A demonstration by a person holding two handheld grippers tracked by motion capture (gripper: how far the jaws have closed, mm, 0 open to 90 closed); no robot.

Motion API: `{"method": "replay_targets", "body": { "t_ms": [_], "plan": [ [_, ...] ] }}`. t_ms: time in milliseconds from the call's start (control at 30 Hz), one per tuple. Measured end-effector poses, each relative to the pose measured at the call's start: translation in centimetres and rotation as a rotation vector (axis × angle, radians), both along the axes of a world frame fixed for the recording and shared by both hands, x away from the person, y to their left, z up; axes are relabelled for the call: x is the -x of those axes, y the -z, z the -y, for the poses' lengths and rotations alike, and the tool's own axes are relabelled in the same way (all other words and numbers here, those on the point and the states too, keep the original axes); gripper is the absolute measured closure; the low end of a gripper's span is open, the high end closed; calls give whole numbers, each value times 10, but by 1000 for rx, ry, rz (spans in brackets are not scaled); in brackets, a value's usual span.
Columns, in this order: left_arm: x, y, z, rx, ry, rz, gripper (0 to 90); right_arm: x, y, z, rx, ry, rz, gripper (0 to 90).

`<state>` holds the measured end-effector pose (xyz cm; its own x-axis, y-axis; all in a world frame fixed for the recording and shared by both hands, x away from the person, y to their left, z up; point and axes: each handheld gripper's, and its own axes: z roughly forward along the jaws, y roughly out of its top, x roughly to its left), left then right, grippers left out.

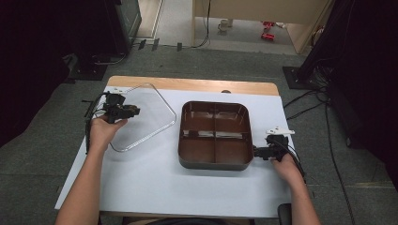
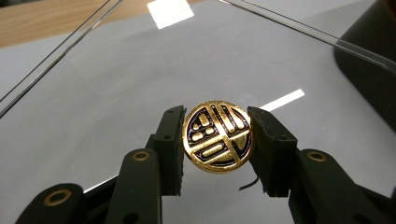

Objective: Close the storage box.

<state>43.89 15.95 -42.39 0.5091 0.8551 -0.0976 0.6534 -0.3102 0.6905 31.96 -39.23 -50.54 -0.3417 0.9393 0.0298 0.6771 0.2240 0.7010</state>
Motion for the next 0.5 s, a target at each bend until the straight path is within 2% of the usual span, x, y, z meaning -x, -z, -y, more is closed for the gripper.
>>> {"method": "replay_targets", "body": {
  "t_ms": [67, 100, 133, 200, 333, 367, 400, 500],
  "plan": [
    [4, -11, 1, 8, 16, 13, 593, 0, 0, 0, 0, 0, 0, 0],
    [4, -11, 1, 8, 16, 13, 593, 0, 0, 0, 0, 0, 0, 0],
    [8, -21, 4, 13, 28, 26, 594, 0, 0, 0, 0, 0, 0, 0],
    [11, -30, 9, 16, 46, 40, 593, 0, 0, 0, 0, 0, 0, 0],
    [17, -43, 23, 21, 102, 53, 593, 0, 0, 0, 0, 0, 0, 0],
    [17, -43, 23, 21, 102, 53, 594, 0, 0, 0, 0, 0, 0, 0],
    [19, -48, 32, 26, 135, 53, 594, 0, 0, 0, 0, 0, 0, 0],
    [23, -53, 46, 46, 191, 62, 594, 0, 0, 0, 1, -1, 0, 0]
  ]
}}
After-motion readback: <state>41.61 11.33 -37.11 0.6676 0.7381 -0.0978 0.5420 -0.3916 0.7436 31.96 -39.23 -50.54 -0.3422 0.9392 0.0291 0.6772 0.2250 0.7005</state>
